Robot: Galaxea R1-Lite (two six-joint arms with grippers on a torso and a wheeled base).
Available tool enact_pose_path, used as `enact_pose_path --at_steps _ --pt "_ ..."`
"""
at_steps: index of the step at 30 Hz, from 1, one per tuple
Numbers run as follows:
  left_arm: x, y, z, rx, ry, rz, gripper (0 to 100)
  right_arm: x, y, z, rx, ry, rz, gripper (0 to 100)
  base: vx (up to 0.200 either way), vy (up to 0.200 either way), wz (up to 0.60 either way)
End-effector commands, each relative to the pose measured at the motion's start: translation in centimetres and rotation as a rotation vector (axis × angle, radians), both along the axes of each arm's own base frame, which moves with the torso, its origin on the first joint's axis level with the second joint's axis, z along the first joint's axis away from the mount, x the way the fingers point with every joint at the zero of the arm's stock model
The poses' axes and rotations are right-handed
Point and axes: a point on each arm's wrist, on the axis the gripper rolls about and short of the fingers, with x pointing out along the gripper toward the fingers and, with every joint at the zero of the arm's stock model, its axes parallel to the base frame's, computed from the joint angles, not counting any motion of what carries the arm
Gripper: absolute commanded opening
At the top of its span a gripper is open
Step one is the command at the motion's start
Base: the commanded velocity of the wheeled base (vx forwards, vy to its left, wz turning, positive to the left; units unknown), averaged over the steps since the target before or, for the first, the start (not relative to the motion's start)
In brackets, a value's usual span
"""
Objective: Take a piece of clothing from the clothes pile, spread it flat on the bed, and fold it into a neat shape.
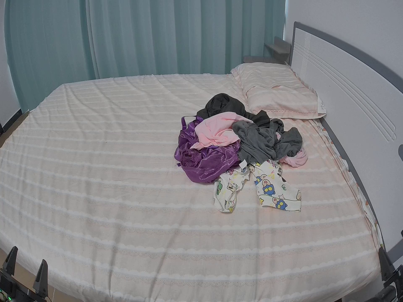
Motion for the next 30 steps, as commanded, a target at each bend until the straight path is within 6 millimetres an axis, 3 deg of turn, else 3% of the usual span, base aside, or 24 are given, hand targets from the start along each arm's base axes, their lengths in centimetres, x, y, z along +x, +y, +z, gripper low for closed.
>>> enact_pose_path --at_steps 1,4,7,8,9,10,14,23,30 --pt "0.0 0.0 -0.5 0.0 0.0 0.001 100 4.4 0.4 7.6 0.046 0.159 0.167 100 0.0 0.0 0.0" --pt "0.0 0.0 -0.5 0.0 0.0 0.001 100 6.7 0.5 7.2 0.141 0.293 0.17 100 0.0 0.0 0.0" --pt "0.0 0.0 -0.5 0.0 0.0 0.001 100 10.9 0.9 7.2 0.333 0.428 0.19 100 0.0 0.0 0.0" --pt "0.0 0.0 -0.5 0.0 0.0 0.001 100 10.9 0.9 7.2 0.333 0.428 0.19 100 0.0 0.0 0.0" --pt "0.0 0.0 -0.5 0.0 0.0 0.001 100 13.3 1.3 6.8 0.366 0.485 0.213 100 0.0 0.0 0.0" --pt "0.0 0.0 -0.5 0.0 0.0 0.001 100 13.5 1.3 6.8 0.367 0.49 0.213 100 0.0 0.0 0.0" --pt "0.0 0.0 -0.5 0.0 0.0 0.001 100 18.3 1.5 4.5 0.384 0.612 0.178 100 0.0 0.0 0.0" --pt "0.0 0.0 -0.5 0.0 0.0 0.001 100 24.8 2.0 0.6 0.545 0.785 0.083 100 0.0 0.0 0.0" --pt "0.0 0.0 -0.5 0.0 0.0 0.001 100 29.7 2.2 -2.5 0.58 0.785 0.037 100 0.0 0.0 0.0"
